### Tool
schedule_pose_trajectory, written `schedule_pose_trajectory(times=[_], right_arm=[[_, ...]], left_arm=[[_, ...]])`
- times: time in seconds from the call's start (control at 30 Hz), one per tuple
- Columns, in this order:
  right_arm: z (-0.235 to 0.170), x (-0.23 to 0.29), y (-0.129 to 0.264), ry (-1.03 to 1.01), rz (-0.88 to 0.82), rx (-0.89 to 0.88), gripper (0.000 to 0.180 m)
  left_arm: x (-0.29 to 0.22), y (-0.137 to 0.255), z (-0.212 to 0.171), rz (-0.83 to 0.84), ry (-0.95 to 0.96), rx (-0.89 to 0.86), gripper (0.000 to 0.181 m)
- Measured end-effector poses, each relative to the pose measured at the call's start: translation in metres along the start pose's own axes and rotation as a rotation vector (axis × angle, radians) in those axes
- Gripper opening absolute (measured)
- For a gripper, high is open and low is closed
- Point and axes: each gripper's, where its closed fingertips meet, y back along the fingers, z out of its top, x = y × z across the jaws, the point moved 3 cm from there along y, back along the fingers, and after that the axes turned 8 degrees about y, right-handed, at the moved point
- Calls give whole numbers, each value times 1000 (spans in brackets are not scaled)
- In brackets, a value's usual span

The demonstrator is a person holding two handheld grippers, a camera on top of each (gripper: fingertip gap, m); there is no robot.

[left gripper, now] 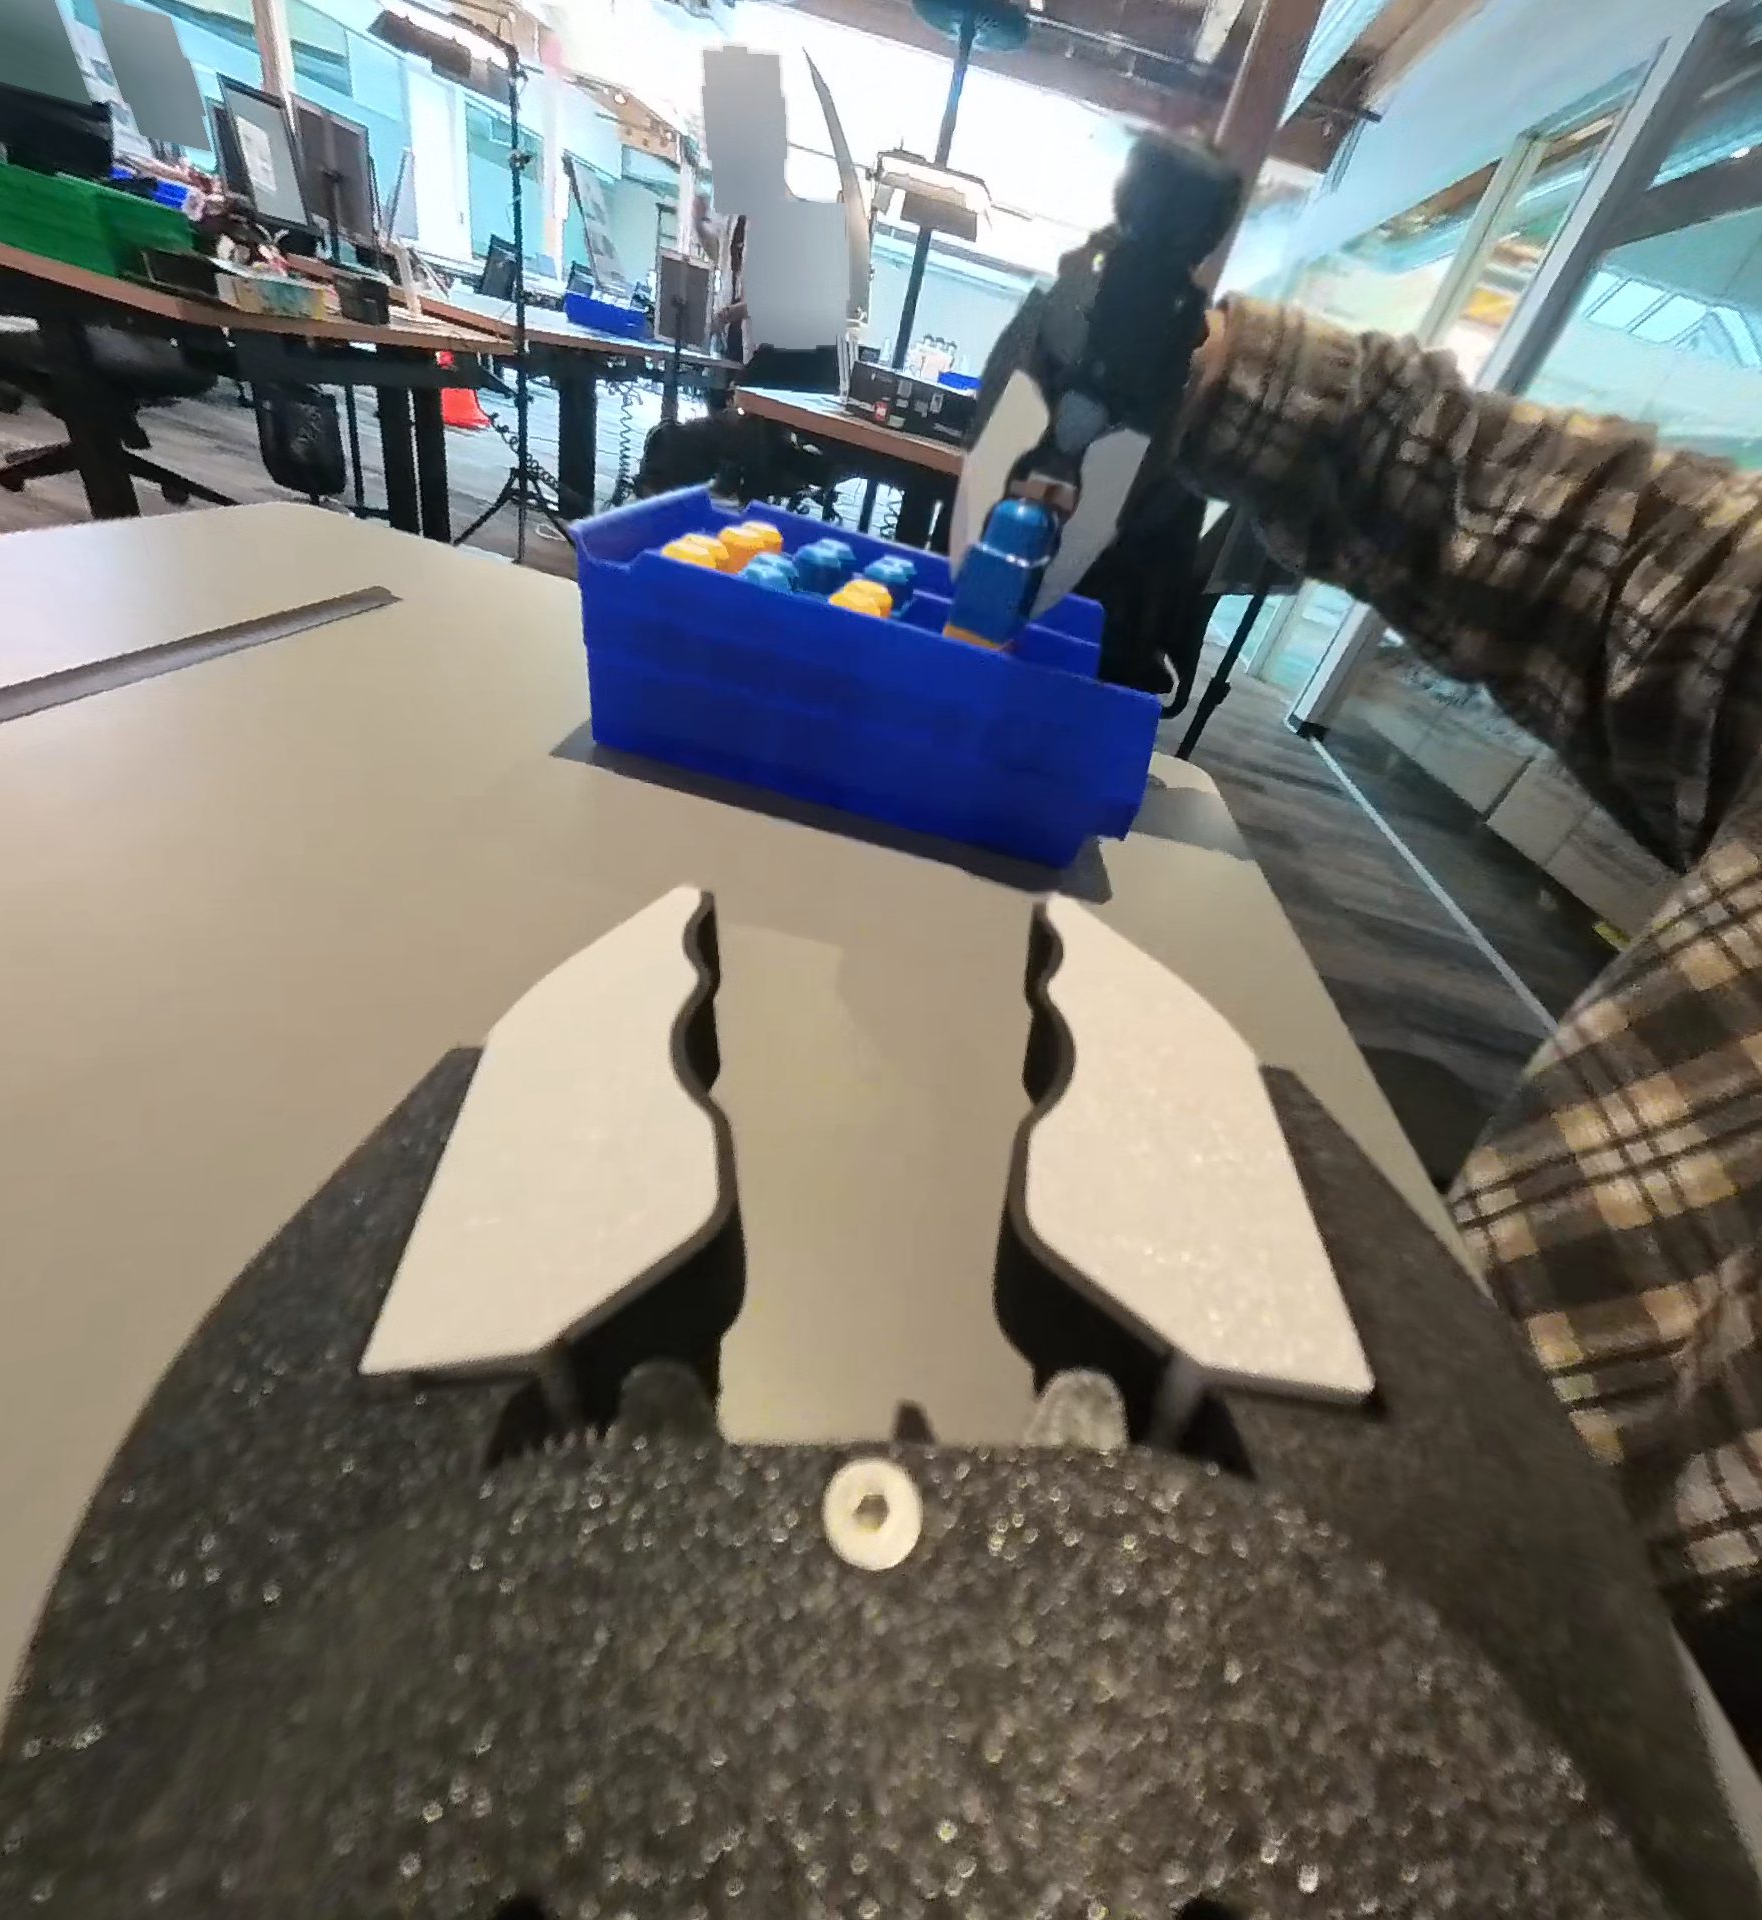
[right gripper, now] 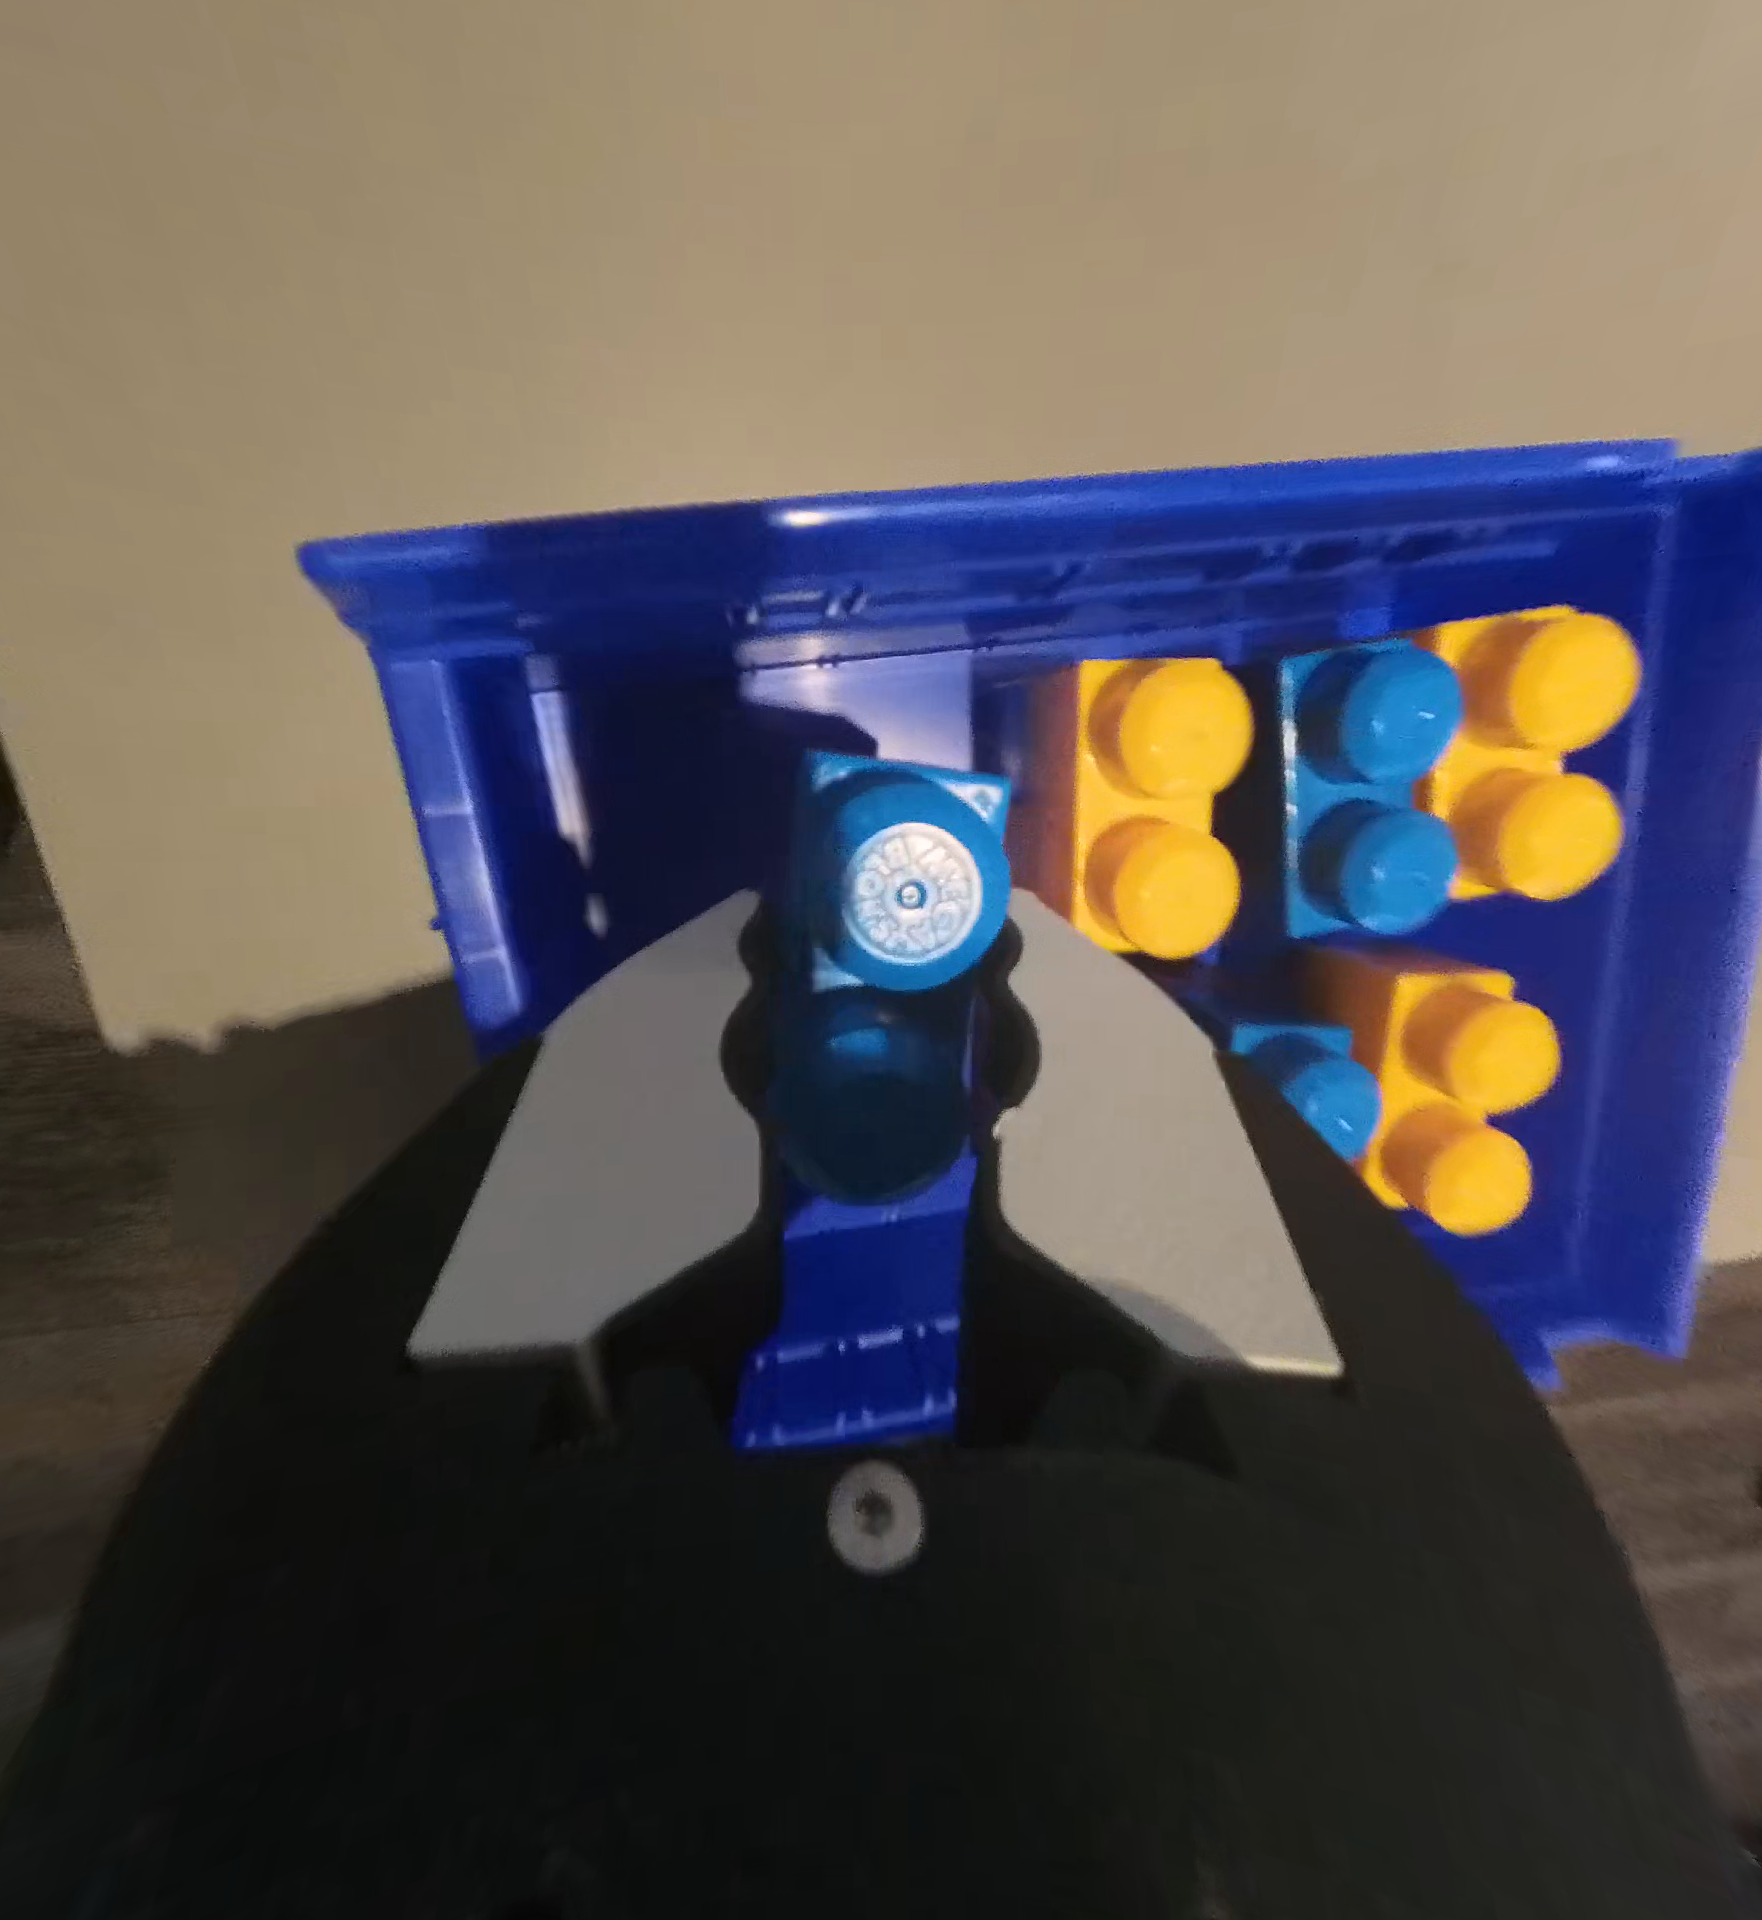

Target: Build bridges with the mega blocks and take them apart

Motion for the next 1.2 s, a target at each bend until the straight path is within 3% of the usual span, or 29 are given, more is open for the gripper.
schedule_pose_trajectory(times=[0.27,0.77,1.07,1.2], right_arm=[[1,-5,-41,37,48,-55,38],[-7,-12,-55,27,77,-43,43],[6,-15,-6,10,-36,-76,53],[33,-28,51,-96,-256,-280,57]], left_arm=[[2,-6,-6,20,-11,28,54],[0,-11,-14,-6,4,79,53],[-3,-12,-15,-12,0,89,54],[-4,-11,-13,-14,0,82,55]])
